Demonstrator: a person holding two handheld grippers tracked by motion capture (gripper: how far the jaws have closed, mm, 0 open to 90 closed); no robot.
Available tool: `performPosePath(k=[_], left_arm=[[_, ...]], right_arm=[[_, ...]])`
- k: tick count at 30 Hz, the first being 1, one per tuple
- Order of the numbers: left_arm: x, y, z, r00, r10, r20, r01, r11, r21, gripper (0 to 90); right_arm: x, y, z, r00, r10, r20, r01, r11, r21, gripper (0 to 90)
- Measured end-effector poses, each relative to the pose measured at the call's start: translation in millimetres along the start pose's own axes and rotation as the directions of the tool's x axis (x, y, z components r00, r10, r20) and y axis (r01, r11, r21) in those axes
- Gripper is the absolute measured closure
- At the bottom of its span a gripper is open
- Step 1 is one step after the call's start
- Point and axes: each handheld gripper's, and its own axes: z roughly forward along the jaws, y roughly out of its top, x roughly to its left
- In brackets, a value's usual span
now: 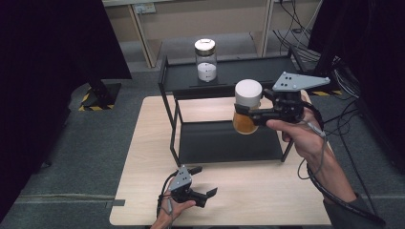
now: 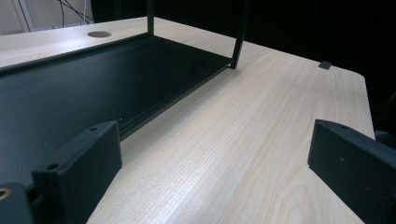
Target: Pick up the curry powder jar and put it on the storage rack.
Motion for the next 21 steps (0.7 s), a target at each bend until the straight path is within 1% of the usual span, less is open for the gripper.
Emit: performPosePath(k=[1, 6, 13, 21], left_arm=[[0.1, 0.1, -0.2, 1.0, -0.001, -0.001, 0.001, 1.0, 0.0, 2.2], [0.4, 0.1, -0.5, 1.0, 0.001, -0.001, -0.001, 1.0, 0.0, 2.2], [1.0, -0.1, -0.9, 1.0, -0.002, -0.002, 0.002, 1.0, -0.001, 2.2], [0.9, 0.3, -0.5, 1.0, 0.003, -0.001, -0.003, 1.0, 0.003, 2.2]], right_arm=[[-1.8, 6.0, 1.0, 1.0, 0.001, 0.005, -0.001, 1.0, 0.0, 35.6], [-4.1, 20.9, 2.7, 0.9998, -0.004, 0.021, 0.004, 1.0, 0.004, 35.6], [-9.5, 33.4, 2.3, 0.9994, 0.007, 0.034, -0.006, 1.0, -0.007, 35.6], [-14.4, 48.9, 6.2, 0.9981, 0.014, 0.06, -0.014, 1.0, 0.002, 35.6]])
